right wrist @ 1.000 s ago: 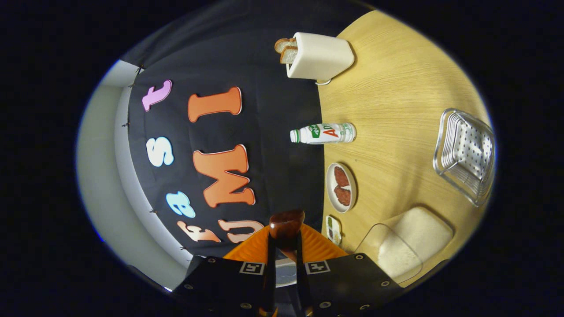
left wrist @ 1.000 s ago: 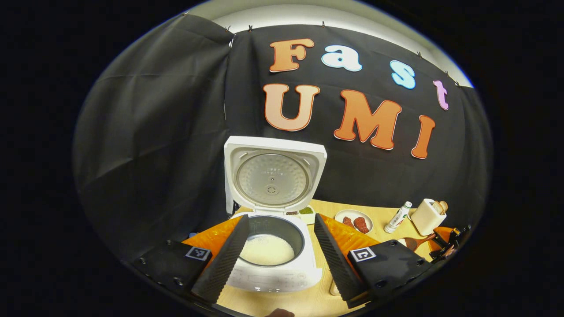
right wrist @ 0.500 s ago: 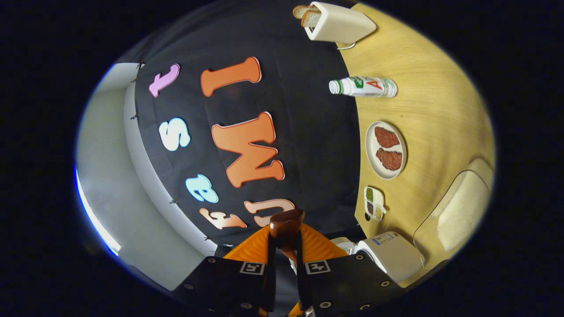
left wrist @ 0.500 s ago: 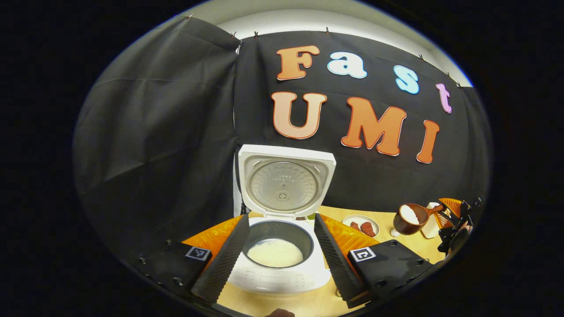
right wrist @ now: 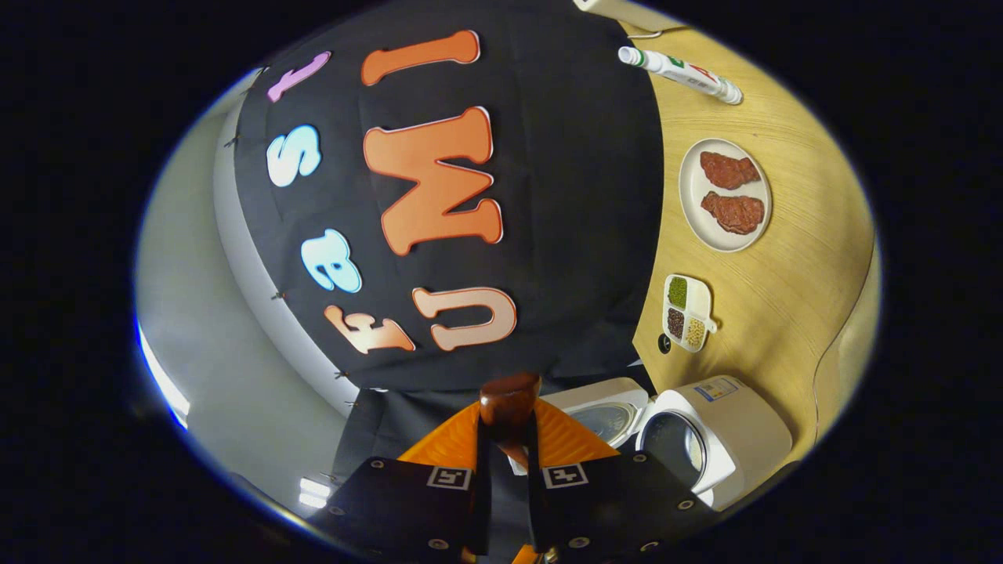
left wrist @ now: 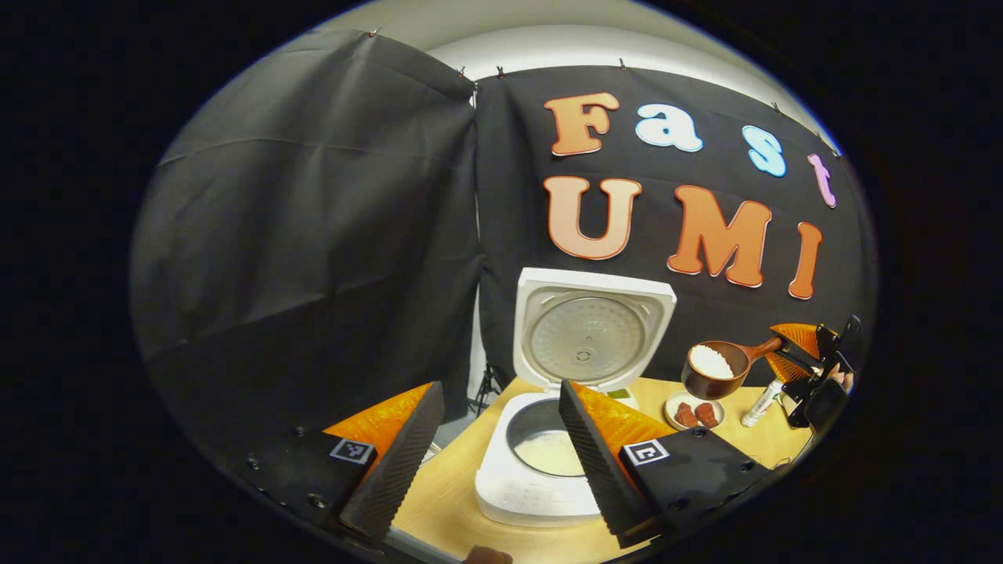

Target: Close the left gripper, press the button to open the rice cooker; take a wooden spoon from the chopstick holder with the right hand, scoop a spoonful of rice and pour it into the rice cooker, then put the wooden spoon back into the chopstick holder.

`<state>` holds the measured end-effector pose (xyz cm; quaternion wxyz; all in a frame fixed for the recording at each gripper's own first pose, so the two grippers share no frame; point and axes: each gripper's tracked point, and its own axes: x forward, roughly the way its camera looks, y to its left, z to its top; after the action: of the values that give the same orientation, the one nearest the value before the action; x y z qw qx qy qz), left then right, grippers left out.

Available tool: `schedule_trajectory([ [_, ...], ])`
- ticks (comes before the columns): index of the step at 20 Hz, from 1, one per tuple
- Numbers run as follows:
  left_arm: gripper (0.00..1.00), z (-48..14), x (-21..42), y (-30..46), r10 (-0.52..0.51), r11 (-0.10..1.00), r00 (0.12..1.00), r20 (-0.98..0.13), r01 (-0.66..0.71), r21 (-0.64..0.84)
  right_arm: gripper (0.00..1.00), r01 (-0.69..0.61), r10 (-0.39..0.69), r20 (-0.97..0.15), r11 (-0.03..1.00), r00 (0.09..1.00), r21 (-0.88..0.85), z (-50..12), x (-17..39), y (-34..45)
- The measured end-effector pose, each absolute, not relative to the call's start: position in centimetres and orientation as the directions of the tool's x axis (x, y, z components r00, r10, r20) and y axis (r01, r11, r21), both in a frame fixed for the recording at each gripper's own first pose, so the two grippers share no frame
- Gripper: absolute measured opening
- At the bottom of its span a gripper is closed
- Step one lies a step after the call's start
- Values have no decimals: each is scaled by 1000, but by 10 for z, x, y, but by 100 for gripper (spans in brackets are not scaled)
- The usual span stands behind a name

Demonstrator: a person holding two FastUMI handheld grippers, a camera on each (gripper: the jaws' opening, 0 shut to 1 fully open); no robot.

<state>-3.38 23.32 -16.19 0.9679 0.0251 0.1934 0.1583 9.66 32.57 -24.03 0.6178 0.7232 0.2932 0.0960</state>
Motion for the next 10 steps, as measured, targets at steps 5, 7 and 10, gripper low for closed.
schedule_trajectory([
  [5, 100, -165, -41, 257, 340, 940, 865, -369, -322, 113, 19, 212, 554, -274, 176, 786, 961, -244, 109, 375],
  [7, 100, -172, -45, 268, 349, 937, 858, -378, -333, 109, 19, 173, 558, -295, 260, 776, 950, -244, 111, 394],
  [10, 100, -177, -51, 279, 357, 932, 850, -388, -348, 97, 19, 126, 542, -320, 364, 777, 923, -244, 119, 419],
])
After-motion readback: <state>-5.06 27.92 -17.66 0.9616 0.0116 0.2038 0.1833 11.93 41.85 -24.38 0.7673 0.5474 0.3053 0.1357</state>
